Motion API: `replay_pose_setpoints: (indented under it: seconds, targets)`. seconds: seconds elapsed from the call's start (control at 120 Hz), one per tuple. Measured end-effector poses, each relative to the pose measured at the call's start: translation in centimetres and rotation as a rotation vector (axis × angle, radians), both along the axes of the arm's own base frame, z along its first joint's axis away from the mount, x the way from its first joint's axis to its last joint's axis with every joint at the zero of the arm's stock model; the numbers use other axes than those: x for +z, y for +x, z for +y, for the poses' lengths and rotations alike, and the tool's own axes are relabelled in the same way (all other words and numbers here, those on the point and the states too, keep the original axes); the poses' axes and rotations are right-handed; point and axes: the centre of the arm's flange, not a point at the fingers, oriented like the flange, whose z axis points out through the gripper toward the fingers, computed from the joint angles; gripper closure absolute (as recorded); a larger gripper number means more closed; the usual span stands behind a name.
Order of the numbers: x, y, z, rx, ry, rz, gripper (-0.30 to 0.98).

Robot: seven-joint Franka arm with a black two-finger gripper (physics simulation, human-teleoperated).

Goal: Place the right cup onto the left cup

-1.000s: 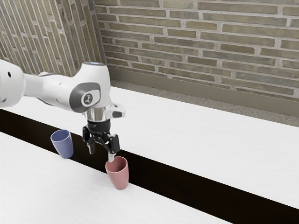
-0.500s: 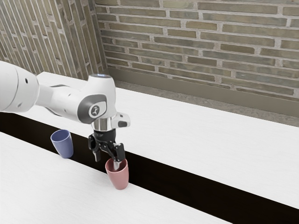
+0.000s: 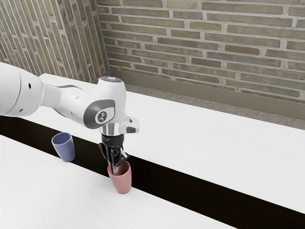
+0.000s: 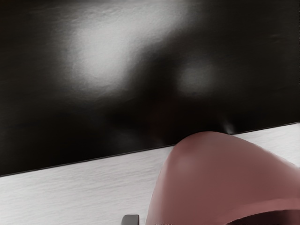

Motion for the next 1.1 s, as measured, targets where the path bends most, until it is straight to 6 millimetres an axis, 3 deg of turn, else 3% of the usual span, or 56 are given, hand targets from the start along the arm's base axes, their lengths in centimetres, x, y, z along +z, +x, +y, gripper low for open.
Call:
replay_pose_setpoints:
  seconds: [0.217,0.425,0.592,0.692,1.1]
  targets:
    - [1.2,0.1,0.1,-0.002,0.002,-0.025,0.77]
    - [6.6,-0.1,1.7,0.015,0.012,-0.110,0.78]
    - [12.2,-1.2,3.9,0.047,0.023,-0.168,0.79]
    - [13.8,-1.8,6.5,0.084,0.031,-0.165,0.79]
    - [16.3,-4.3,18.4,0.212,0.035,-0.123,0.79]
